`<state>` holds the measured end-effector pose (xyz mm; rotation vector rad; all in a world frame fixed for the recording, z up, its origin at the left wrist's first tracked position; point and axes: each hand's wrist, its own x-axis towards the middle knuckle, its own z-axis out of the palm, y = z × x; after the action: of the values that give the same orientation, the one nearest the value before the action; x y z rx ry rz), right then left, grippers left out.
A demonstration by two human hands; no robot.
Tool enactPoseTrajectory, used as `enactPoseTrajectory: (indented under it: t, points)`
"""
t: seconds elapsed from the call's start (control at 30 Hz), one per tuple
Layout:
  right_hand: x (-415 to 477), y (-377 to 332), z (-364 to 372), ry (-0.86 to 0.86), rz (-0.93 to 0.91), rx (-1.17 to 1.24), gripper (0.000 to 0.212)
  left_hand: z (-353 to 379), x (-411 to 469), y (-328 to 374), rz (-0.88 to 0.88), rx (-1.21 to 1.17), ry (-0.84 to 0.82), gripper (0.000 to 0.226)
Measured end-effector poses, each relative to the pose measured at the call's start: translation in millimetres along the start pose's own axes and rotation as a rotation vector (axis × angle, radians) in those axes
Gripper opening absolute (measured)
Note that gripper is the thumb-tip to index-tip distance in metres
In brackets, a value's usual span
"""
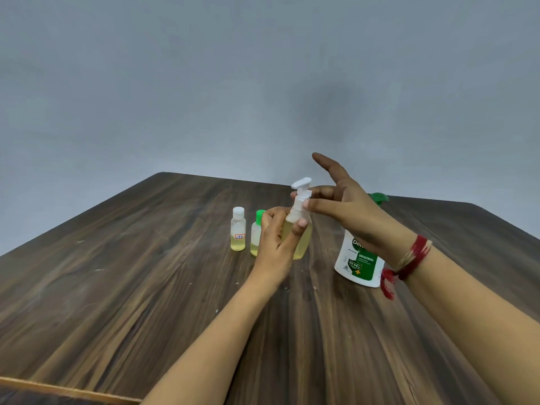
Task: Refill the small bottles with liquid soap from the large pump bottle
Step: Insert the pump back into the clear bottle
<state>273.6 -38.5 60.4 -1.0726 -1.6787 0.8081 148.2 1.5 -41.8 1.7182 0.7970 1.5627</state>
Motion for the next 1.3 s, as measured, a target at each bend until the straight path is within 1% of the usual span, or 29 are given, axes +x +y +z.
enactPoseTrajectory:
  t: [0.07,0.2,0.37,0.4,0.47,0.53,0.6,0.67,0.73,0.87,0.97,1.03,1.17,1.3]
  points:
    - [0,0,-2,0.018,-0.023,-0.003,0.073,0,0,1,-0.005,0.002,-0.006,0.037]
    - [1,3,0,0.01,-0.059,-0.06,0.065,1,0,0,0.005,0.004,0.013,0.036]
    - [1,9,9,0.133,-0.097,-0.092,0.055,2,-1,-1,0.003,0.008,0.049,0.053]
    - [1,10,11,0.159,-0.101,-0.101,0.053,2,-1,-1,0.0,0.005,0.051,0.052]
    - [0,12,15,0.189,-0.109,-0.104,0.053,1,0,1,-0.008,0.001,0.047,0.04]
    - [0,12,14,0.169,-0.102,-0.086,0.06,0,0,2,-0.01,0.003,0.038,0.035]
    - [0,10,10,0.086,-0.094,-0.041,0.067,0,-1,1,-0.007,0.009,0.025,0.035]
    - [1,9,5,0.013,-0.096,-0.029,0.069,1,-2,2,0.004,0.019,0.004,0.034]
    - [0,8,2,-0.008,-0.092,-0.041,0.069,2,-2,2,0.009,0.02,-0.005,0.034]
    - [-1,7,-3,-0.038,-0.061,-0.023,0.066,3,-3,1,0.015,0.023,0.0,0.051]
    - [-3,5,-6,-0.084,-0.044,-0.008,0.063,3,-3,2,0.006,0.004,-0.001,0.057]
    - [-3,6,-5,-0.077,-0.042,-0.011,0.06,3,-3,3,0.0,0.008,-0.002,0.061]
    - [-2,9,-2,-0.014,-0.075,-0.059,0.057,3,-4,5,-0.006,-0.013,-0.019,0.041]
    - [-4,12,-4,0.041,-0.102,-0.064,0.053,1,-2,4,-0.013,0.029,-0.034,0.041]
